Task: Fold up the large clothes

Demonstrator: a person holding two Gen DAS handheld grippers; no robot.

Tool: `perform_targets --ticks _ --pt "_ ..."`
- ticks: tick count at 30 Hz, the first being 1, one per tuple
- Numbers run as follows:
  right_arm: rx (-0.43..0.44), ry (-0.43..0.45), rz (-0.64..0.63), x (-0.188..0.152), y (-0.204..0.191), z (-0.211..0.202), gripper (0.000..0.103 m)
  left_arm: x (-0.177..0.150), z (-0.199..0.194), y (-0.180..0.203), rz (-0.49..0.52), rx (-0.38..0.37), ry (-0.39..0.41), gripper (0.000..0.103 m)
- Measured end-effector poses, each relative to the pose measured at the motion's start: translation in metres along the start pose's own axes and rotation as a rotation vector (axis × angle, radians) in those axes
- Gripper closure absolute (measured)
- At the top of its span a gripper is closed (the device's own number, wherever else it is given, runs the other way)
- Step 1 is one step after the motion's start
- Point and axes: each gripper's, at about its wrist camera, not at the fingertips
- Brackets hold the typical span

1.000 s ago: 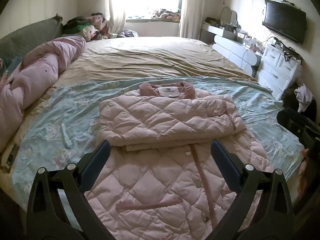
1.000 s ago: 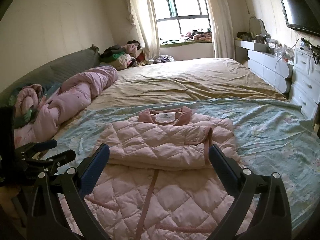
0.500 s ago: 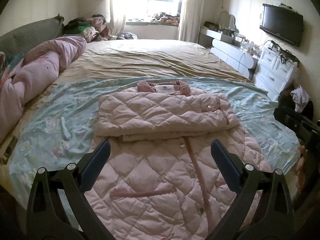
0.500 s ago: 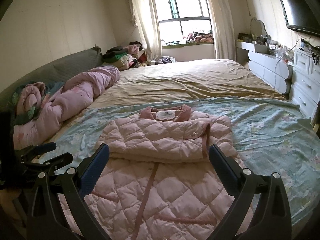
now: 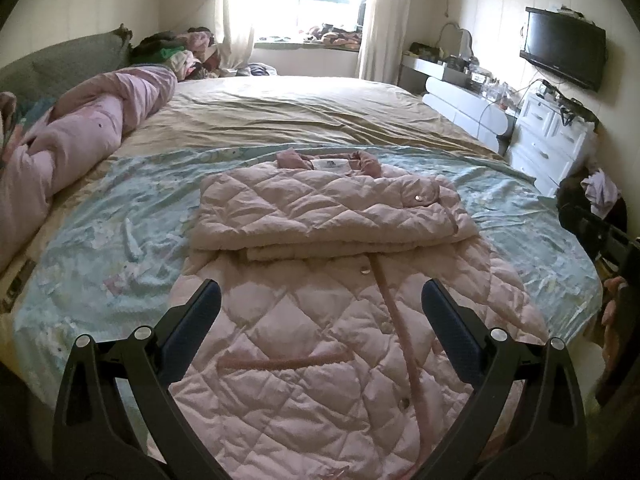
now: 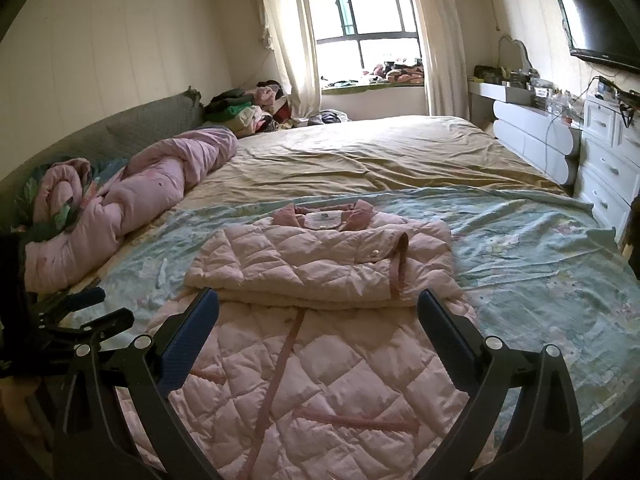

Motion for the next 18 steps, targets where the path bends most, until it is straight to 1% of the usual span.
perform_targets --ticks 6,9,18 --pt "-0.009 -0.017 -0.002 -0.012 0.009 -0.005 0.004 -0.011 -0.001 -0.006 -0.005 0.017 -0.004 0.009" --pt "-0.018 -0.021 0.001 -0.017 0.014 -0.007 0.004 -0.016 -0.002 -0.013 -0.017 0.039 -0.002 0.009" --pt "-0.040 -0.046 0.015 -0.033 0.026 -0.009 0.004 -0.038 0.001 -0.034 -0.054 0.072 -0.029 0.009"
Point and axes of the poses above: each gripper's, at about its wrist camera, not at the fingertips, and z roughly the way its jaws point, y to its right, x to its top, and after that the axes turned 6 degrees about -z, right-handed
